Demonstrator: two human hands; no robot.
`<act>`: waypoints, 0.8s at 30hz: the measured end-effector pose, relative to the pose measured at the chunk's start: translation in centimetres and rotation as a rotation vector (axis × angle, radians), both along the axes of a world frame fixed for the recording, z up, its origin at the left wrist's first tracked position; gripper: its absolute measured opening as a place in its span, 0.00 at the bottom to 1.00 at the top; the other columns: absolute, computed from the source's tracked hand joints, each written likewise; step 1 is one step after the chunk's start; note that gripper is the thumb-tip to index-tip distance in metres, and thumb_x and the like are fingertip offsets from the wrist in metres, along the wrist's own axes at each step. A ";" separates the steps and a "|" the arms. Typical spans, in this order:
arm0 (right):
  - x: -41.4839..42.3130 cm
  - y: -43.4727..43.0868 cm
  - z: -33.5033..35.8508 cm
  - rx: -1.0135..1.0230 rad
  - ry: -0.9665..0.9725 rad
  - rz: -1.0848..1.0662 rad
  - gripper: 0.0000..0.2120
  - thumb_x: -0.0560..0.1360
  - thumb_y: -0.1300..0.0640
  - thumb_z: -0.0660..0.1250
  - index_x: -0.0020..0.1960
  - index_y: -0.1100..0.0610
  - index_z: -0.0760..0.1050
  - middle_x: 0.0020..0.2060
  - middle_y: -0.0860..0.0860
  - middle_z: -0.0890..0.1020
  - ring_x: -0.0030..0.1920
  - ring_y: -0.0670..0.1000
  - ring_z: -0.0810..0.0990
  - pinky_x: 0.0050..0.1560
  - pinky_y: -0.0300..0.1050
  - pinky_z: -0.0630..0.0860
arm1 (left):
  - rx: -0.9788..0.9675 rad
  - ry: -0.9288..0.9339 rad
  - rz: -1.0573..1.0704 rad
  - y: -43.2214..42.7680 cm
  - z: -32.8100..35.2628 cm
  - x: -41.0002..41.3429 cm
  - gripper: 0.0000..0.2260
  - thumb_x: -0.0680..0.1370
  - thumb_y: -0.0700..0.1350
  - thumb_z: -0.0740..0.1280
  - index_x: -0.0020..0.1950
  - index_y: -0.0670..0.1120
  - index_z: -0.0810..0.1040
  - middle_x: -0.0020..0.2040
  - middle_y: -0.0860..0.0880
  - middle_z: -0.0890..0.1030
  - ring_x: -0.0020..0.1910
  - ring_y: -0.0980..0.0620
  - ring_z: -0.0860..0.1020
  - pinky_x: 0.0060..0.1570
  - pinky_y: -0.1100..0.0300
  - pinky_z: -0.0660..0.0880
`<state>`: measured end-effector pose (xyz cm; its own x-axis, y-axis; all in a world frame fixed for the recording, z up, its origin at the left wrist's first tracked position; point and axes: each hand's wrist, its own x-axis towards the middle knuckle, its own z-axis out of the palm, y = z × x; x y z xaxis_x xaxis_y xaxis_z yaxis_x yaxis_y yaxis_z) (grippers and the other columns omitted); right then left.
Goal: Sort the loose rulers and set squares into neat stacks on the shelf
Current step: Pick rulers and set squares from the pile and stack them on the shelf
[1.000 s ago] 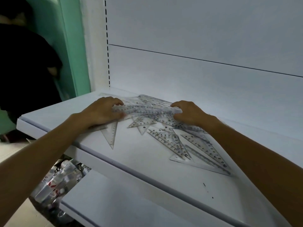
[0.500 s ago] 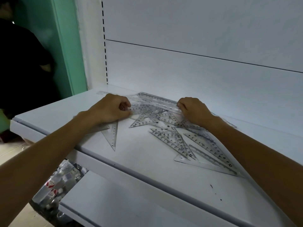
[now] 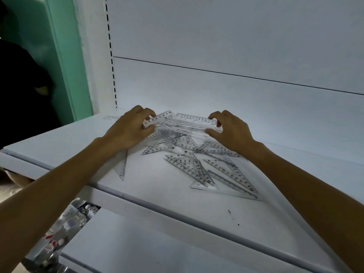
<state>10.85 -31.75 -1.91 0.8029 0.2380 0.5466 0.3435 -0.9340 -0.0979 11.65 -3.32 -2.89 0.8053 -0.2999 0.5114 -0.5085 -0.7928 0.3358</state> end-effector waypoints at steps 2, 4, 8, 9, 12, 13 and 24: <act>-0.8 -1.0 0.1 0.010 -0.035 -0.023 0.18 0.74 0.46 0.65 0.61 0.52 0.71 0.48 0.49 0.76 0.41 0.46 0.71 0.43 0.41 0.67 | 0.026 -0.034 -0.011 -0.9 0.4 -0.3 0.15 0.76 0.50 0.64 0.60 0.47 0.73 0.49 0.52 0.70 0.38 0.53 0.74 0.45 0.56 0.71; -1.7 -2.2 0.3 0.031 -0.064 -0.048 0.19 0.75 0.47 0.65 0.63 0.53 0.71 0.50 0.51 0.77 0.42 0.47 0.74 0.44 0.41 0.68 | 0.024 -0.048 -0.043 -2.1 0.7 -0.7 0.16 0.74 0.50 0.67 0.60 0.47 0.74 0.48 0.52 0.71 0.36 0.57 0.71 0.42 0.58 0.68; -4.4 -5.3 0.8 0.073 -0.077 -0.103 0.20 0.76 0.48 0.64 0.65 0.54 0.70 0.52 0.53 0.77 0.49 0.52 0.78 0.47 0.43 0.70 | 0.061 -0.025 -0.163 -5.4 1.3 -1.4 0.20 0.70 0.45 0.72 0.62 0.48 0.74 0.51 0.51 0.76 0.38 0.56 0.73 0.39 0.63 0.67; -5.2 -6.3 1.0 0.079 -0.077 -0.118 0.19 0.76 0.49 0.64 0.65 0.54 0.70 0.53 0.53 0.77 0.50 0.52 0.78 0.48 0.45 0.71 | 0.071 -0.018 -0.193 -6.4 1.5 -1.6 0.21 0.70 0.44 0.72 0.62 0.48 0.74 0.52 0.51 0.77 0.40 0.57 0.73 0.39 0.66 0.67; -7.7 -9.8 1.6 0.070 -0.073 -0.170 0.18 0.76 0.51 0.63 0.64 0.55 0.71 0.52 0.54 0.77 0.51 0.54 0.77 0.51 0.49 0.71 | 0.072 -0.021 -0.263 -10.3 1.8 -2.5 0.22 0.71 0.43 0.72 0.63 0.51 0.74 0.54 0.53 0.78 0.42 0.58 0.75 0.41 0.62 0.70; -8.6 -11.1 1.7 0.065 -0.077 -0.195 0.18 0.77 0.52 0.63 0.64 0.55 0.71 0.52 0.55 0.77 0.51 0.55 0.77 0.52 0.49 0.70 | 0.067 -0.025 -0.283 -11.7 1.9 -3.0 0.22 0.71 0.45 0.72 0.63 0.52 0.73 0.55 0.54 0.78 0.41 0.59 0.75 0.42 0.61 0.70; -20.2 -27.9 2.7 0.122 -0.008 -0.386 0.14 0.77 0.58 0.62 0.61 0.61 0.71 0.54 0.56 0.77 0.54 0.57 0.75 0.57 0.56 0.71 | 0.172 -0.156 -0.360 -28.8 2.0 -10.5 0.24 0.77 0.54 0.61 0.71 0.65 0.58 0.46 0.58 0.73 0.43 0.53 0.71 0.40 0.59 0.66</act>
